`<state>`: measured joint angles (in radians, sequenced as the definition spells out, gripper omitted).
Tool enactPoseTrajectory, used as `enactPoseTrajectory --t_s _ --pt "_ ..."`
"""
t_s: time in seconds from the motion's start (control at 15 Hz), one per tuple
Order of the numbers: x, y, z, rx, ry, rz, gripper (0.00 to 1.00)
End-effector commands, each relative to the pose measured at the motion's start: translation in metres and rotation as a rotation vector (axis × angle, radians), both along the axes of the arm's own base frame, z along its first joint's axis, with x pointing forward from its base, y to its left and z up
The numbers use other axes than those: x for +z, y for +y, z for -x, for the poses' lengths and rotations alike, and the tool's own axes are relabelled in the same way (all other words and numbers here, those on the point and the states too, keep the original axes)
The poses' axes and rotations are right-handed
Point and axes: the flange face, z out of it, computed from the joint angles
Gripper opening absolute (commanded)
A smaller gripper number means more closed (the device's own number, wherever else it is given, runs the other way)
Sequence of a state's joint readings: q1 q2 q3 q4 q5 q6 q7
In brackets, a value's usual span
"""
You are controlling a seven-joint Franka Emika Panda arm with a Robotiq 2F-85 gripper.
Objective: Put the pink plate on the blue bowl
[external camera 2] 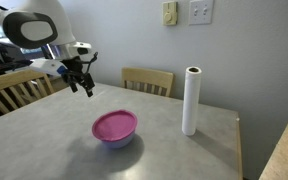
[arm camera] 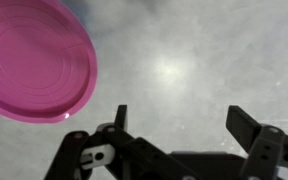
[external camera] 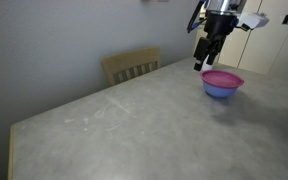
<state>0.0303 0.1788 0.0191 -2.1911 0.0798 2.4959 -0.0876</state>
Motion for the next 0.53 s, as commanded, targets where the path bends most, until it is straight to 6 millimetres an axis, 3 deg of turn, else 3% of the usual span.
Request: enactPoseTrajectory --t_s 0.0,0.07,0.13,0.47 --pt "0.0194 0.003 0.0058 0.031 0.034 -0.057 1.0" --pt "0.0225 0.0053 0.0069 0.03 0.043 -0.069 1.0" --pt "0.0128 0.0062 0.0031 0.013 0.024 -0.038 1.0" --pt "0.0205 0.0087 0.0046 0.017 0.029 -0.049 1.0"
